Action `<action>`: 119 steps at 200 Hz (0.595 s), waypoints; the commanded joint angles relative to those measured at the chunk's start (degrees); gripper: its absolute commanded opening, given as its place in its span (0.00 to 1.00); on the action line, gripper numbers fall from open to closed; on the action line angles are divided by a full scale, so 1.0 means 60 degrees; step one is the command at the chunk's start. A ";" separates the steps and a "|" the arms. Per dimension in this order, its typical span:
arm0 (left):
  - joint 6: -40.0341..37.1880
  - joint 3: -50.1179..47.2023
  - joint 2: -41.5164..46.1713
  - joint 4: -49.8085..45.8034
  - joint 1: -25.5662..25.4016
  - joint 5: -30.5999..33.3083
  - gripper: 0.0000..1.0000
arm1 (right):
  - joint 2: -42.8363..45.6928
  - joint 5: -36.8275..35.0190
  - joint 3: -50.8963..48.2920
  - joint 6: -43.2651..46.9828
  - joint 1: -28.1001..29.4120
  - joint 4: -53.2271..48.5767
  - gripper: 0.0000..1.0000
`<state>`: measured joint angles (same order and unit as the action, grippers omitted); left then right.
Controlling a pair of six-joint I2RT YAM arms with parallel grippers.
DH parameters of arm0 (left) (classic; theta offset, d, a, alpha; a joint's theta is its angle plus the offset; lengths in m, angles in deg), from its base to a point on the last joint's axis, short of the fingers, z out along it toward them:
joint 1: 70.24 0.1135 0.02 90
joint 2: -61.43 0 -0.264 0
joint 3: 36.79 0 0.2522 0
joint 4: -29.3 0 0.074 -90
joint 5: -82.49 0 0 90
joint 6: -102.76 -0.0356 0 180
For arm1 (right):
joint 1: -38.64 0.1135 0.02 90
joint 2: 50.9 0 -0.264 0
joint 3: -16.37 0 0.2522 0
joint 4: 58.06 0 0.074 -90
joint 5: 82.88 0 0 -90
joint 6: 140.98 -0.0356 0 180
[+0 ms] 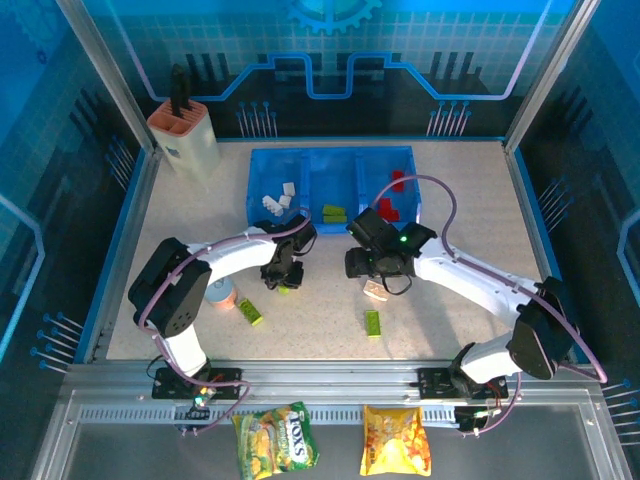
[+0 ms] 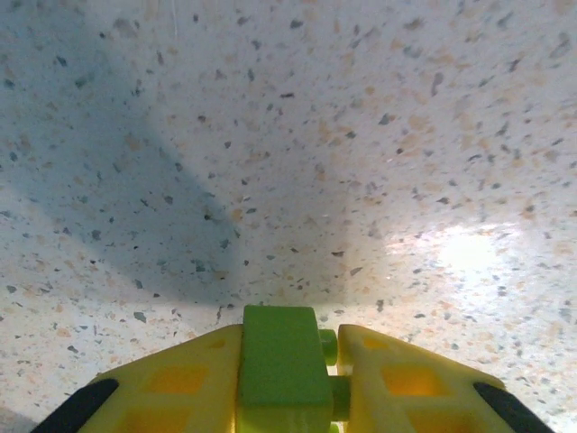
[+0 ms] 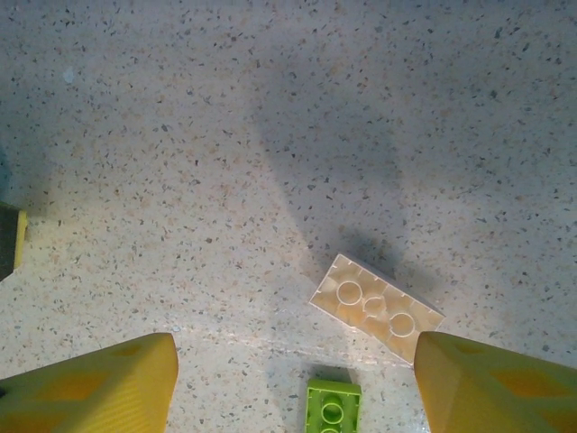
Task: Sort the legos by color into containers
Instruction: Pick up the lego from the middle-left of the table.
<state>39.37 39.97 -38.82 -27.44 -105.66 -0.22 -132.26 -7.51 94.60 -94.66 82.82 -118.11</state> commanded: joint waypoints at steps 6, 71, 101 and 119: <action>-0.0271 0.0638 0.0024 -0.0457 -0.0080 -0.0028 0.29 | 0.0305 -0.0360 -0.0135 -0.0168 -0.0128 -0.0437 0.71; -0.0652 0.2637 -0.0342 -0.0962 -0.0059 -0.0014 0.29 | 0.0683 -0.0634 -0.0248 -0.0253 -0.0171 -0.0707 0.71; -0.0935 0.3886 -0.0843 -0.1088 -0.0050 -0.0043 0.29 | 0.0943 -0.0772 -0.0335 -0.0318 -0.0174 -0.0866 0.71; -0.1168 0.4827 -0.1352 -0.1317 -0.0038 -0.0007 0.29 | 0.1129 -0.0867 -0.0387 -0.0355 -0.0192 -0.0994 0.71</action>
<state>35.37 62.59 -43.26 -32.18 -105.66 -0.25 -127.78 -10.57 93.27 -95.31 82.47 -121.32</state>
